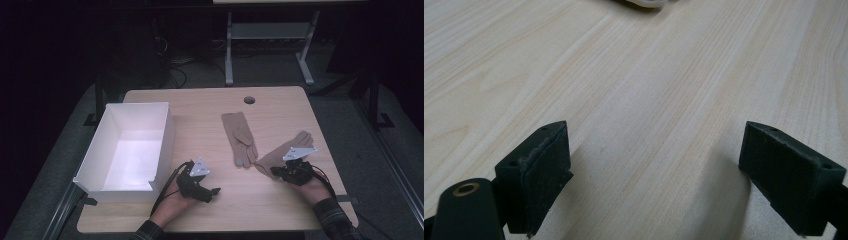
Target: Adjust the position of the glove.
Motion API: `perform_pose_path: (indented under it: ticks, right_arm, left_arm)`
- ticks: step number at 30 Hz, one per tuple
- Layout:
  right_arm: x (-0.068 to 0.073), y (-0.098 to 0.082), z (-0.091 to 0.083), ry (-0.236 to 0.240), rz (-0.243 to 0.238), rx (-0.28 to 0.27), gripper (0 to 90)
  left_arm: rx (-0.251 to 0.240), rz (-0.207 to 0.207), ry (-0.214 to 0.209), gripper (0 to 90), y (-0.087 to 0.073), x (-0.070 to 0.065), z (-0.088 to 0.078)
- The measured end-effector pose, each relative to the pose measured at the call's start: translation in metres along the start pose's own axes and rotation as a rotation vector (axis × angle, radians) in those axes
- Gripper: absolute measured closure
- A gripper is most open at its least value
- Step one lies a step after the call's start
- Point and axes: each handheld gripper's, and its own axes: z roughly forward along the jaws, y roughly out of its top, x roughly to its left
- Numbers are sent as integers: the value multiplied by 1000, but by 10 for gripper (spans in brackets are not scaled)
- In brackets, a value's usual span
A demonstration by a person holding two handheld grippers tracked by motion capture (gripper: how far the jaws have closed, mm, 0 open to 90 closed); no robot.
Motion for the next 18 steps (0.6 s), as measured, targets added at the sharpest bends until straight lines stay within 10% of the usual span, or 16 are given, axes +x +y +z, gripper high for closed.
perform_pose_path:
  ticks: [18]
  right_arm:
    - [-4, -37, -40, -47, 41, 34, 900]
  left_arm:
    - [4, -3, 0, 124, 0, 0, 0]
